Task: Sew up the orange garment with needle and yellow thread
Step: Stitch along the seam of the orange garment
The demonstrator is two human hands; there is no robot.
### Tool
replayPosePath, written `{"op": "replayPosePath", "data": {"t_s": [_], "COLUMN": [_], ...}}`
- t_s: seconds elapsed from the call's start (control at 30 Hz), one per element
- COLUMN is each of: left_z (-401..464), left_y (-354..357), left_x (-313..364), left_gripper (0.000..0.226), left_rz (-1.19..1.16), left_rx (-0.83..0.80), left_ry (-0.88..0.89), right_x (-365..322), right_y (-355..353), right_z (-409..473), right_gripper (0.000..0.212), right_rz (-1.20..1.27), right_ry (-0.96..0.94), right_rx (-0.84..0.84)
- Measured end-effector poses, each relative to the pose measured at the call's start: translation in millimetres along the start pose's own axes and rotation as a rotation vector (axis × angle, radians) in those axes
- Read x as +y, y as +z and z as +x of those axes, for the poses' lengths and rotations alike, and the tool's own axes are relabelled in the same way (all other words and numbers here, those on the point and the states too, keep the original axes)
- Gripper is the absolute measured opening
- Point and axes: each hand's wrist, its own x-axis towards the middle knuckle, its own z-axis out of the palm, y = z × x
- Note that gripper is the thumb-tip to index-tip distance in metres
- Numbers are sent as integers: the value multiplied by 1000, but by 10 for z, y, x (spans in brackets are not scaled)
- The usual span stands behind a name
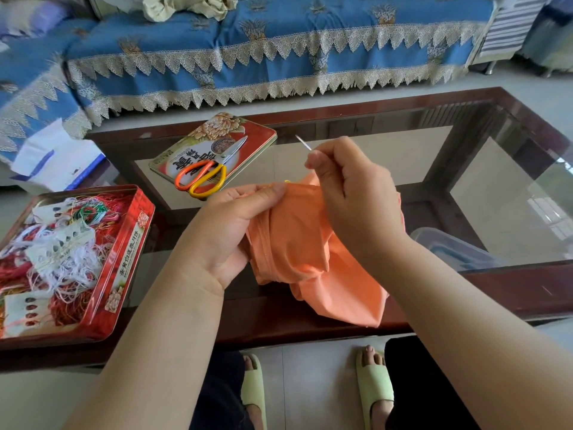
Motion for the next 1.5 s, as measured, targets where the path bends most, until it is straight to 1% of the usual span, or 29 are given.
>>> {"op": "replayPosePath", "data": {"t_s": [0.13, 0.23, 0.37, 0.5, 0.57, 0.63, 0.77, 0.87, 0.97, 1.03, 1.13, 1.23, 1.3, 1.37, 1.43, 1.5], "left_z": [5, 1, 5, 8, 3, -6, -35, -48, -49, -50, -32, -12, -10, -31, -40, -40], "left_y": [19, 37, 85, 108, 119, 139, 186, 163, 126, 118, 104, 90, 75, 61, 43, 28], "left_x": [-15, -28, -70, -97, -99, -101, -104, -110, -110, -111, -120, -100, -82, -61, -53, -56], "left_gripper": [30, 28, 30, 31, 30, 26, 27, 30, 35, 42, 50, 39, 36, 36, 31, 19], "left_rz": [-16, 6, 17, 49, 39, 14, 20, 89, 227, 265, 219, 126, 116, 134, 152, 159], "left_rx": [49, 81, 108, 125, 133, 127, 97, 96, 145, 169, 142, 125, 137, 145, 160, 191], "left_ry": [18, 49, 82, 110, 120, 127, 139, 165, 224, 241, 191, 132, 142, 172, 210, 234], "right_x": [7, 27, -7, 33, 51, 34, -9, -28, -19, -11, -14, -36, -89, -170, -259, -316], "right_y": [67, 71, 50, 11, 4, 17, 55, 52, 35, 14, 4, -26, -95, -181, -238, -244], "right_z": [-30, -25, -40, 18, 25, 7, -31, -28, -12, -9, -21, -11, 13, 22, 11, -27], "right_gripper": [35, 37, 30, 22, 21, 19, 19, 18, 18, 17, 18, 20, 21, 23, 24, 23], "right_rz": [-88, -71, -35, 59, 55, 42, 139, 146, 139, 129, 118, 81, 122, 213, 260, 247], "right_ry": [-4, 15, 64, 219, 233, 206, 208, 218, 209, 172, 136, 92, 98, 142, 194, 222], "right_rx": [-118, -139, -182, -213, -200, -172, -109, -107, -91, -61, -82, -35, -14, -99, -298, -499]}}
